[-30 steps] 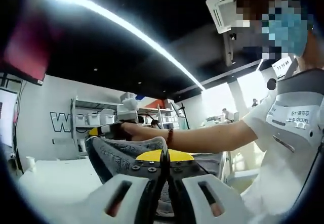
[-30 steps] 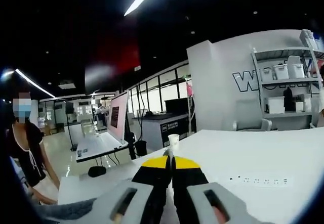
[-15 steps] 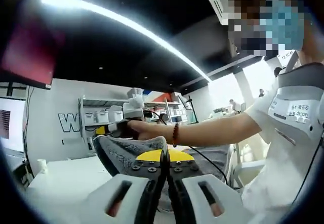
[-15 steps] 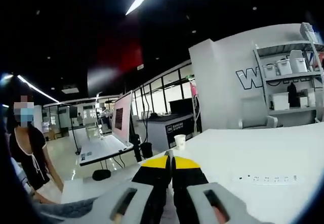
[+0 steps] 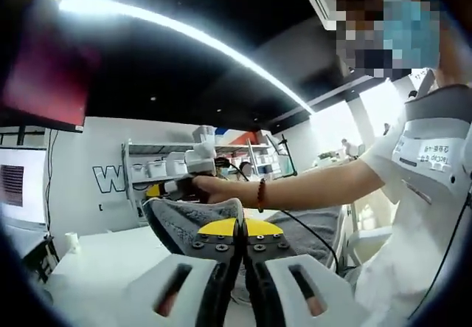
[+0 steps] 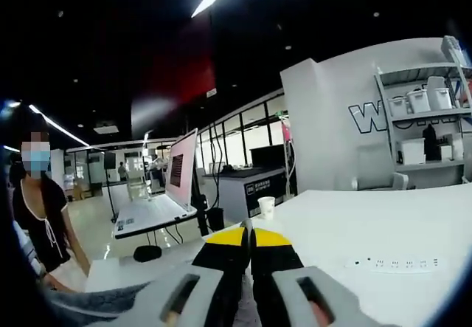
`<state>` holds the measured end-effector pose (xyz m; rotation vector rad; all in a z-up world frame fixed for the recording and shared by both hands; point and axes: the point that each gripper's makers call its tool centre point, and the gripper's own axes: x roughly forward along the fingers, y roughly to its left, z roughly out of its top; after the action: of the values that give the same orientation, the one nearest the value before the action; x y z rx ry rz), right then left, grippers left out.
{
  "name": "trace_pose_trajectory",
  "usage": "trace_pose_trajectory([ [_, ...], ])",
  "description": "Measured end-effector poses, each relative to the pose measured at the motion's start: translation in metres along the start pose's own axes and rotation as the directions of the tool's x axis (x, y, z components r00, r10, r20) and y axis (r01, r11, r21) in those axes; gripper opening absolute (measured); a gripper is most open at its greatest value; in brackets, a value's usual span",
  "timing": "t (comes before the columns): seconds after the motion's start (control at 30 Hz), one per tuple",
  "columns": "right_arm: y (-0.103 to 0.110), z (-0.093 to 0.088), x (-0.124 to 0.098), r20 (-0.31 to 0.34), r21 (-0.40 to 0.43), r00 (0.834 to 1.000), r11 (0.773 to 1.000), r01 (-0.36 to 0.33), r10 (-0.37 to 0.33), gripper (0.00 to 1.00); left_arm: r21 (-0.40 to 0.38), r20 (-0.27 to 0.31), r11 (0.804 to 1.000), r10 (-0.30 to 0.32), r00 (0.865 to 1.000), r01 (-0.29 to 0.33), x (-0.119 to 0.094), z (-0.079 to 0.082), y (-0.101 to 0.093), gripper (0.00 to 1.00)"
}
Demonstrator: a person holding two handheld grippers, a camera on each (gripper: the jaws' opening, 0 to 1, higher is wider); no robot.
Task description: Open the folded towel by lifting each exposed corner and separating the folded layers until the towel lies flat within the target outline without major curled edges
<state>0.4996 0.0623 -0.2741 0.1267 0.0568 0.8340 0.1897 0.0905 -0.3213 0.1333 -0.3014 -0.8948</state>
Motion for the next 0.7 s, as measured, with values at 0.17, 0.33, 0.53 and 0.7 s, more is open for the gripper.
trace_pose_trajectory([
  [0.17,0.003,-0.006,0.007,-0.007,-0.014,1.0,1.0,-0.004,0.004,0.0,-0.005,0.003,1.0,0.006,1.0,-0.006,-0.007,-0.002,0.007,0.0],
  [0.33,-0.002,-0.016,0.015,-0.014,0.012,1.0,1.0,-0.009,0.009,0.0,-0.003,-0.019,1.0,0.02,1.0,-0.02,-0.011,-0.01,0.01,0.0],
  [0.53,-0.003,-0.027,0.016,-0.023,0.024,1.0,1.0,-0.008,0.009,0.0,-0.009,-0.033,1.0,0.025,0.999,-0.025,-0.015,-0.016,0.014,0.0],
  [0.7,-0.001,-0.038,0.02,-0.024,0.056,0.999,0.998,-0.021,0.022,0.0,-0.015,-0.031,1.0,0.021,0.999,-0.021,-0.018,-0.019,0.014,0.0],
])
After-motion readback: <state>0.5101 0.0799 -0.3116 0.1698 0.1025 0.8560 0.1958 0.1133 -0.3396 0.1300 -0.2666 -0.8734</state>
